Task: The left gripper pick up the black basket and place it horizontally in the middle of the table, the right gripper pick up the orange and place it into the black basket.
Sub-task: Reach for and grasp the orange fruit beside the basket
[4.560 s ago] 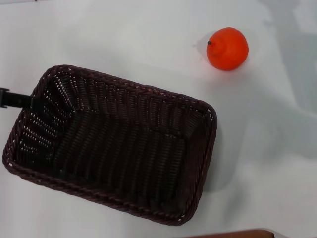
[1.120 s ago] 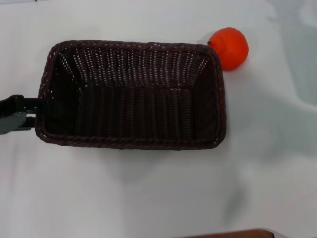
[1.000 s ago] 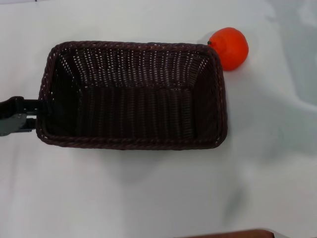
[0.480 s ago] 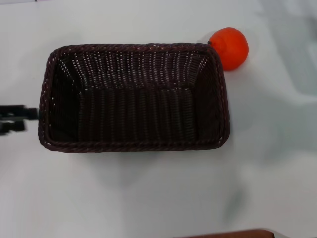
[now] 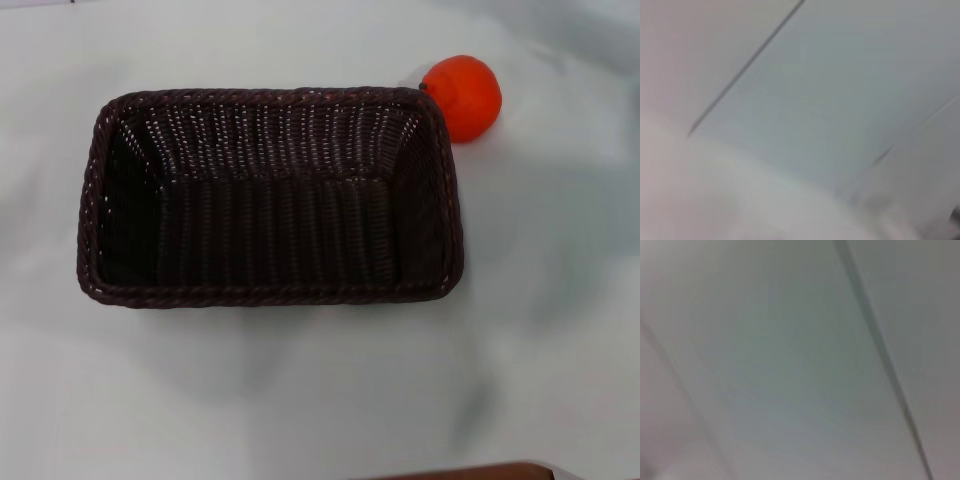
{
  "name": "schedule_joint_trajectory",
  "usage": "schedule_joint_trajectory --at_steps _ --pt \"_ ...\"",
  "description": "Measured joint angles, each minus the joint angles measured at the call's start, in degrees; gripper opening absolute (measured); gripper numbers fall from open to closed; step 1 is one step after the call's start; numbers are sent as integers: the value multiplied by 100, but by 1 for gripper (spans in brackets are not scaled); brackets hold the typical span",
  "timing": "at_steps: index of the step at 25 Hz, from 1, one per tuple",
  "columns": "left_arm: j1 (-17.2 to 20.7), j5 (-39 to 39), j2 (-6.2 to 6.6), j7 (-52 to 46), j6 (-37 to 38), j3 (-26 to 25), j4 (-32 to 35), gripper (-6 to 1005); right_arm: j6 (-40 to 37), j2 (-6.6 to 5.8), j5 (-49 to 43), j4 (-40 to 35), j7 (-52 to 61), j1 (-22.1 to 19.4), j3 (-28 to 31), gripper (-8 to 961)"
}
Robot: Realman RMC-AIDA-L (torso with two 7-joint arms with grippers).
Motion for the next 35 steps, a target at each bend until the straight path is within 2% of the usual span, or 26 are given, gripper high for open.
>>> schedule_joint_trajectory --at_steps 3,6,8,12,16,23,28,33,35 --pt "182 -992 -128 724 174 -1 217 627 463 -208 -1865 709 1633 229 44 943" --pt "266 -1710 -216 1317 260 2 513 658 1168 -260 -3640 1176 2837 604 211 942" --pt "266 -2047 -232 1613 274 2 802 717 1500 -177 -4603 1370 3259 857 371 942" --pt "218 -2254 -234 1842 273 7 1181 818 1819 54 -5742 1430 3509 1235 537 940" --pt "202 -2228 -238 1860 242 19 1278 868 1798 312 -6296 1397 3515 1384 553 939" --pt "244 -2226 -249 1813 220 18 1285 864 1251 767 -7046 1065 3568 1669 524 937" --pt "244 -2218 -252 1775 208 72 1289 862 736 928 -7248 475 3528 1938 486 935" --pt "233 -2187 -255 1741 203 132 1290 861 479 1021 -7298 320 3514 2016 475 740" --pt "226 -2187 -255 1741 204 168 1315 861 417 1046 -7291 312 3500 2015 474 701"
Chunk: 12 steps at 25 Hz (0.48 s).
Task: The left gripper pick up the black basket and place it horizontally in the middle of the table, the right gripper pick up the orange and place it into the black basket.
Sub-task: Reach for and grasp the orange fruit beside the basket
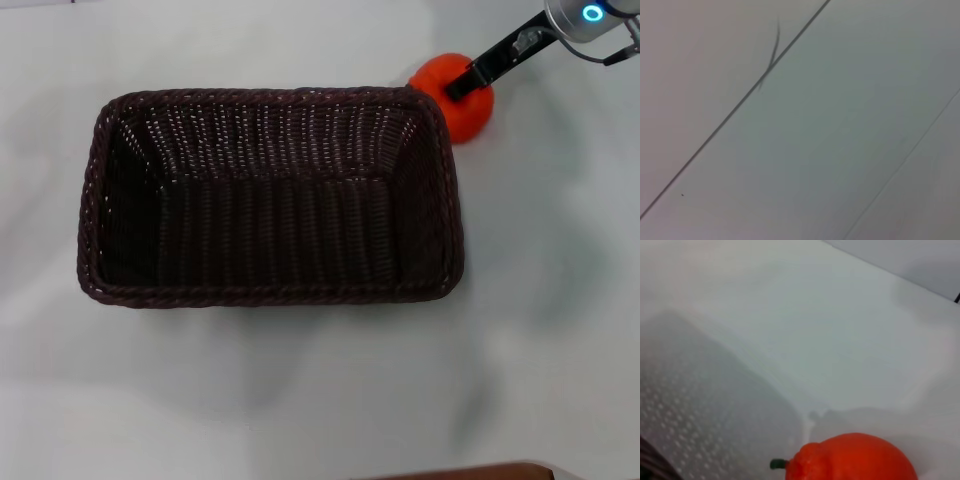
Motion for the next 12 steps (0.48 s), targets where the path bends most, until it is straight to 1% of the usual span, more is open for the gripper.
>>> schedule_joint_trajectory --at_steps 3,9,12 --pt "-13 0 3 0 9 13 48 861 -47 35 21 -4 -50 -12 4 643" --pt "-28 1 -2 0 22 61 82 861 -69 62 20 -14 -103 -46 15 526" --pt "-28 0 0 0 11 66 133 861 -85 75 61 -13 -199 -79 77 295"
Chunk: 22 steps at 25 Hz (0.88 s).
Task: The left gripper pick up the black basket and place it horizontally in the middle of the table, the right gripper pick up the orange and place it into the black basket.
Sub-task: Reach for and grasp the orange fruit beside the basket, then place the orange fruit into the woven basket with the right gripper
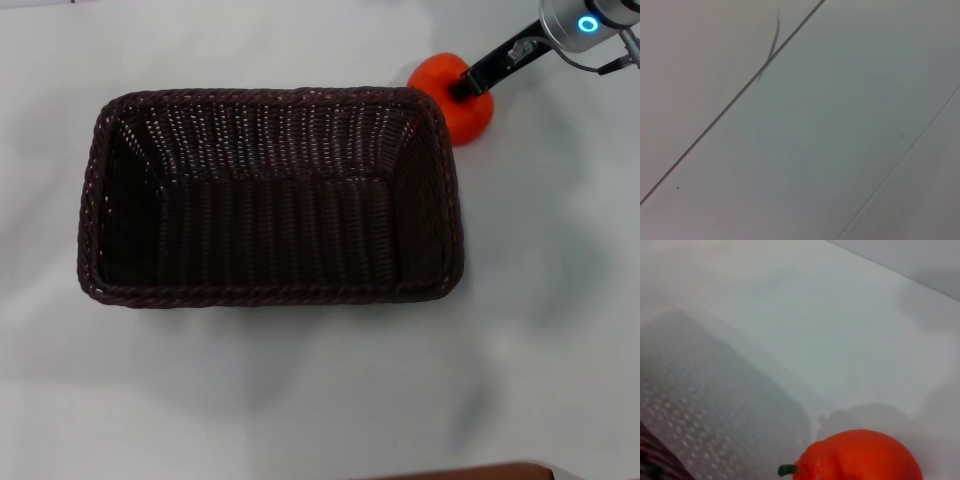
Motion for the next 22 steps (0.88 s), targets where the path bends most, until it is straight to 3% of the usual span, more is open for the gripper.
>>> schedule_joint_trajectory --at_steps 6,11,14,16,18,22 --pt "19 -9 12 -81 -32 10 23 861 -46 -67 918 280 -503 -332 489 224" --pt "55 -18 20 -90 -73 16 34 861 -37 -107 3435 318 -1989 -898 1290 177" --pt "60 -21 8 -92 -74 16 34 861 629 -110 5212 35 -3265 -1161 1423 153" --pt "50 -22 5 -92 -75 16 34 861 1469 -108 6082 -234 -4066 -1209 1409 137" --pt "35 -23 5 -93 -77 16 33 861 2147 -85 6406 -391 -4499 -1154 1388 121" --pt "0 -22 6 -65 -81 15 33 861 2701 10 6365 -415 -4887 -1058 1061 111"
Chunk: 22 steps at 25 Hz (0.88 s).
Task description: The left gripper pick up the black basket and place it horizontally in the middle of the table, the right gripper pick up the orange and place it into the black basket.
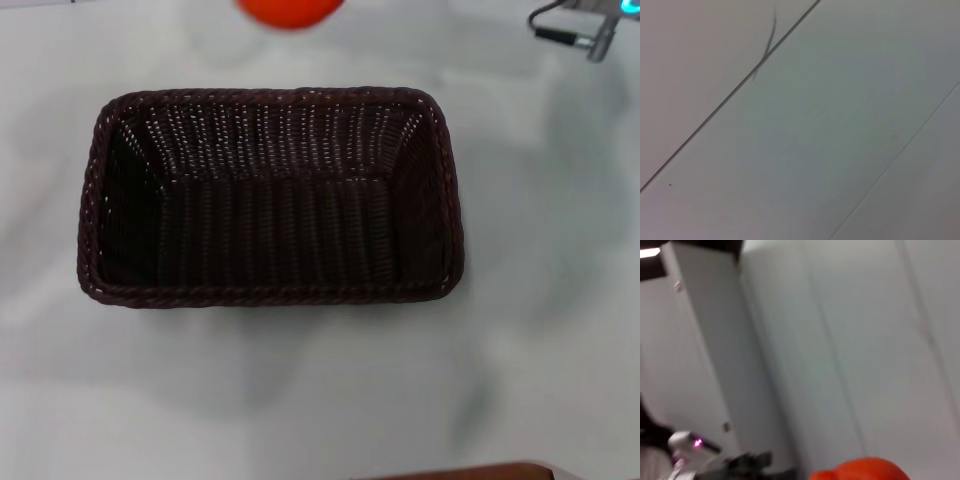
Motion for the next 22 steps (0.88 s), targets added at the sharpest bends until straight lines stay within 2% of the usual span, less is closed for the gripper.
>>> schedule_joint_trajectory --at_steps 5,9,13,15,18,20,22 --pt "-29 1 -6 13 10 0 0 861 -23 3 -65 -8 -71 53 -523 174" --pt "-42 -5 18 11 7 0 0 861 -89 9 -100 -8 -101 43 -575 224" --pt "-44 -24 17 14 11 -1 0 861 -108 5 -78 -5 -128 -3 -458 475" --pt "-45 -27 9 18 31 -8 0 861 -126 29 -57 -16 -195 -57 -212 562" --pt "-61 -44 -5 68 65 -47 18 861 -174 193 250 -42 -507 -268 295 693" --pt "-77 -78 -10 157 93 -60 70 861 -273 332 701 -157 -936 -469 525 748" --pt "-91 -219 -15 335 115 -67 219 861 -367 397 1353 -448 -1482 -625 639 802"
